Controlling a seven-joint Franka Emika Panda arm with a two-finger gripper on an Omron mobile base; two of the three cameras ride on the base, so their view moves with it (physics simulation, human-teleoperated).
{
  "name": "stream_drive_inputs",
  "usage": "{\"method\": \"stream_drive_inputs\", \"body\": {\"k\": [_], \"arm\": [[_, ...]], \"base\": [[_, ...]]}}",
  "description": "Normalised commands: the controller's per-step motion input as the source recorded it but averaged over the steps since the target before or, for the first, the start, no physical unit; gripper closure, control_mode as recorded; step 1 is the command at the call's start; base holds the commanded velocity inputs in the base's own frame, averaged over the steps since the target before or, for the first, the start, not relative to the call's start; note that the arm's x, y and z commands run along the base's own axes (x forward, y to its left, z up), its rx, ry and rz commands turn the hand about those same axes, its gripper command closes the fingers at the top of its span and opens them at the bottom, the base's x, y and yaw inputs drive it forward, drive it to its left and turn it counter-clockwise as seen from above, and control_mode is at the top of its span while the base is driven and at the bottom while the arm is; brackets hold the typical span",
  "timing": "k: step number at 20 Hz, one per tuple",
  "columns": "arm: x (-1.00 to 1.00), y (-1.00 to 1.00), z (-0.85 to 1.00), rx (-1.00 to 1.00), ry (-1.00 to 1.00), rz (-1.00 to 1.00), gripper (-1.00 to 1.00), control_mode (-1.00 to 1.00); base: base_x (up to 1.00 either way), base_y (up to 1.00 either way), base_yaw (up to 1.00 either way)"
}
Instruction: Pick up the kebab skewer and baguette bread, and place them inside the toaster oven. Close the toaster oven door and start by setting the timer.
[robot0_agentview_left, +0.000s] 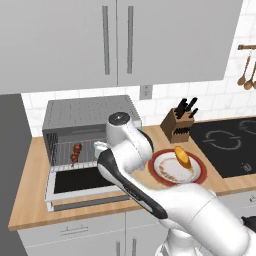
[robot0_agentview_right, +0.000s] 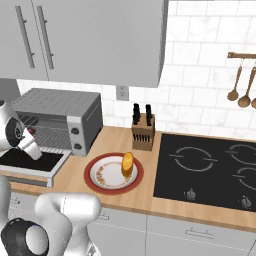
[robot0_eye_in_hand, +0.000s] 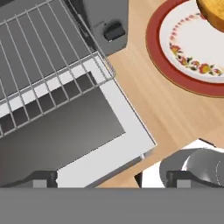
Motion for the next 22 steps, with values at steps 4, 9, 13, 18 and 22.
{"method": "stream_drive_inputs", "body": {"k": [4,9,13,18,22], "arm": [[-0.07,-1.00,0.14,-0.06,0.07,0.17,-1.00,-1.00],[-0.03,-1.00,0.04,-0.08,0.05,0.20,-1.00,-1.00],[0.00,-1.00,0.00,-0.11,0.01,0.13,-1.00,-1.00],[0.04,-1.00,-0.02,-0.13,0.02,0.08,-1.00,-1.00],[0.43,-0.94,-0.04,-0.09,0.04,0.07,-1.00,-1.00]], "base": [[0.00,0.00,0.00],[0.00,0.00,0.00],[0.00,0.00,0.00],[0.00,0.00,0.00],[0.00,0.00,0.00]]}}
